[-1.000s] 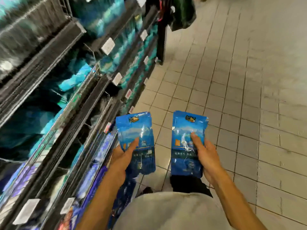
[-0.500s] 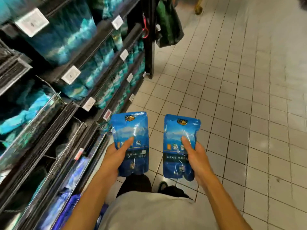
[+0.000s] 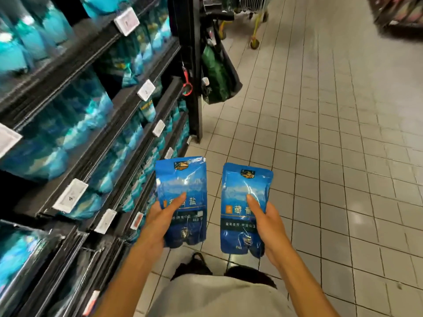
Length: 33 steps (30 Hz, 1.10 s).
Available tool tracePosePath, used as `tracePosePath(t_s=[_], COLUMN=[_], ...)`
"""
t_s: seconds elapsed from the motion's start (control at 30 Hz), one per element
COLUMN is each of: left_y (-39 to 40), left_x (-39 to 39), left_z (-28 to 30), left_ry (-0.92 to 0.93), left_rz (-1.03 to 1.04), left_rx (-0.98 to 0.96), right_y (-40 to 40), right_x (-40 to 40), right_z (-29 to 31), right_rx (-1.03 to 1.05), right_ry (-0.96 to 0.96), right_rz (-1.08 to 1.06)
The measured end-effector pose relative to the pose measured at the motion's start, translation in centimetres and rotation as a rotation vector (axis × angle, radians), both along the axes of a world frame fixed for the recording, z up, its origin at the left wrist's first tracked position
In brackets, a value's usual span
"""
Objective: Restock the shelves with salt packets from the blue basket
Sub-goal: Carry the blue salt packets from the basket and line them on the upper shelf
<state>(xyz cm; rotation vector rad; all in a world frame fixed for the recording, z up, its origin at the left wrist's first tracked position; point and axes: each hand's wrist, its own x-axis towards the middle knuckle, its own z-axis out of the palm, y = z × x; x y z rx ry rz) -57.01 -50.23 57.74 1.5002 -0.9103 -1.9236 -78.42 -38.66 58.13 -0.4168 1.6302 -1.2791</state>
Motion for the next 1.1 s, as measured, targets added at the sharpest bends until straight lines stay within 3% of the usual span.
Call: tracePosePath(t_s=[0.17,0.4,0.67,1.1], left_y=[-7.0,-15.5,-24.2,-33.7], left_x=[-3.7,-9.5,-15.0,-10.9], left_z=[1.8,3.7,9.3,25.6], left_ry=[0.006,-0.003,-0.01,-0.102], left_rz=[-0.035,0.012,0.293,0.628], left_rx=[-0.04,-0.14,-0.339,-0.789], right_y=[-6.7,-17.5,-32.7,-53.0], right_x=[-2.7,-9.5,-16.8,-9.7], right_z=[1.0,1.9,7.1,22.4], right_rx=[-0.044,-0.096,-0.284,-0.79], right_ry=[-0.03,0.009,0.047,0.032], right_rz=[-0.038,0.08,0.362,0.698])
